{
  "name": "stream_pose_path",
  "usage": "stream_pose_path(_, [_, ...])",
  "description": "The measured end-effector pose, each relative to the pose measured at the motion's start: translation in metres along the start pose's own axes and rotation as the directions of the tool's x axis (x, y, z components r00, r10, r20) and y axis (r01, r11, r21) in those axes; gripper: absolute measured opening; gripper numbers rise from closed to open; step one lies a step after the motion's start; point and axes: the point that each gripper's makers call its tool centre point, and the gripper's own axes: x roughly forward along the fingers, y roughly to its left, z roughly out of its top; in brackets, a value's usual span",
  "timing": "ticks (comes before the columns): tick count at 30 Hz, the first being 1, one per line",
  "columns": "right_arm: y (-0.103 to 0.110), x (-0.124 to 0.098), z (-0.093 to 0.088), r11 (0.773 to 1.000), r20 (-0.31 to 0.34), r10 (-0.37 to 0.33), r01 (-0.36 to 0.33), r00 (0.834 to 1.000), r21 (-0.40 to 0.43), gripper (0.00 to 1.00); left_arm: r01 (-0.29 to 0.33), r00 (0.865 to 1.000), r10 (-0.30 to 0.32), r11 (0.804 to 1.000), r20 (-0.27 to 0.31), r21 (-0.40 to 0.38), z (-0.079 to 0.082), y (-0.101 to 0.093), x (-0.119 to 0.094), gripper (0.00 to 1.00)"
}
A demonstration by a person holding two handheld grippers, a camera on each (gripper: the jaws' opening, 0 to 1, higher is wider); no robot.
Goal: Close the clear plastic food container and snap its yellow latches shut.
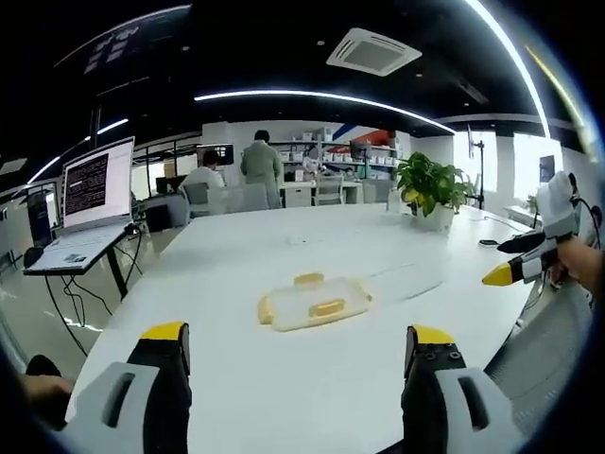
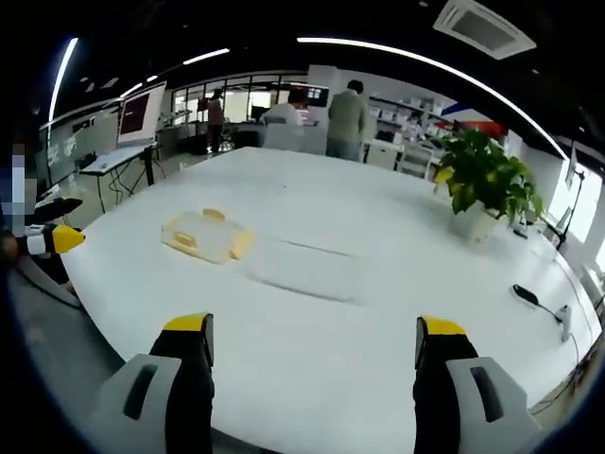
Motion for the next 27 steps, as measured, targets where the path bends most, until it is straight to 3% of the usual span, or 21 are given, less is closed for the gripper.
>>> stream_pose_path(4, [0.0002, 0.0005, 0.0002, 1.0, -0.001, 0.002, -0.002, 1.0, -0.011, 0.86, -0.007, 1.0, 0.007, 1.0, -0.001, 0.009, -0.0003, 0.0007, -0.0002, 0.91])
stream_pose_path(7, [0.0007, 0.0003, -0.0001, 1.0, -0.001, 0.005, -0.006, 1.0, -0.012, 0.85, 0.003, 0.999, -0.002, 0.999, 0.032, -0.041, 0.0058, 0.0003, -0.0008, 0.92])
stream_pose_path(12, [0.0, -0.0014, 0.0015, 1.0, 0.012, 0.003, -0.003, 1.0, -0.007, 0.84, 0.007, 1.0, -0.007, 1.0, 0.008, -0.025, 0.0012, -0.0016, 0.0001, 0.92])
stream_pose_path(16, [0.0, -0.0017, 0.0026, 1.0, 0.02, 0.006, -0.006, 1.0, 0.0, 0.84, 0.005, 1.0, -0.003, 0.996, 0.029, -0.086, 0.006, 0.0015, -0.0024, 0.92])
stream_pose_path(27, [0.0011, -0.0011, 0.001, 1.0, 0.014, 0.017, -0.017, 1.0, 0.011, 0.83, 0.008, 1.0, -0.01, 0.995, -0.014, -0.096, 0.0001, -0.0051, -0.0038, 0.9])
